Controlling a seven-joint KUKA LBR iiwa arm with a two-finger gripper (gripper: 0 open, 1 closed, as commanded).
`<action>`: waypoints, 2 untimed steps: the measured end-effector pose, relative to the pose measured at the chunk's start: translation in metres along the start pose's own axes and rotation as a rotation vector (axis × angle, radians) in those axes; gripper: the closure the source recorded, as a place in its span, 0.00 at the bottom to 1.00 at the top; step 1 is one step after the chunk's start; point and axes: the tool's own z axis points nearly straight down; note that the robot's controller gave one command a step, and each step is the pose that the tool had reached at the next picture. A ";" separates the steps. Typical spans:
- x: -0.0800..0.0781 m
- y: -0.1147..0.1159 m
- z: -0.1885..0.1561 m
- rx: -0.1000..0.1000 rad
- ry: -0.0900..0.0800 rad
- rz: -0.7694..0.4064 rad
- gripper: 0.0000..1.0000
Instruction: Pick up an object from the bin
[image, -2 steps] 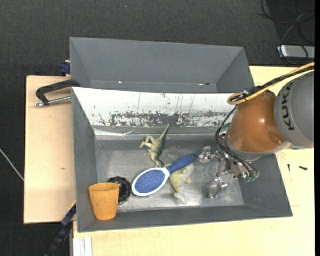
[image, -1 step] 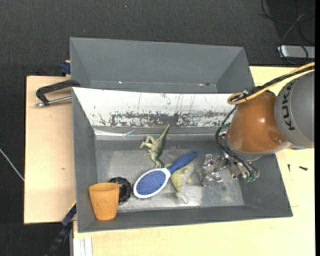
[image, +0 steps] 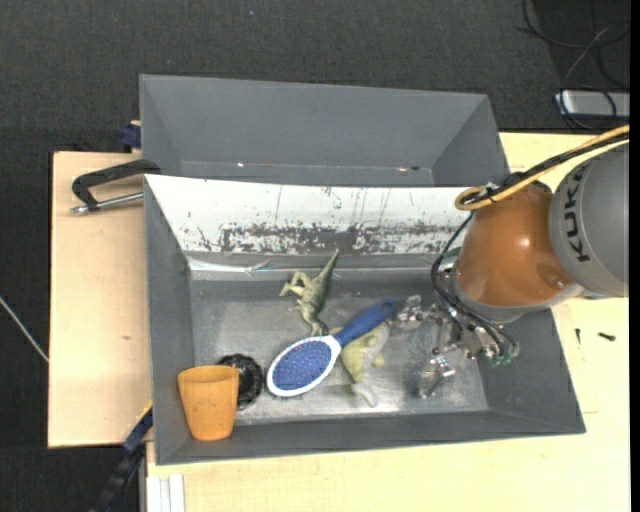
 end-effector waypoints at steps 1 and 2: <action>-0.001 0.000 -0.001 0.000 -0.003 0.000 1.00; 0.000 0.000 0.000 -0.001 0.002 0.000 0.00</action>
Offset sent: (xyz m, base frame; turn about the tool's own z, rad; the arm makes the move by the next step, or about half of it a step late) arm 0.0000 0.0000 0.0000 0.0000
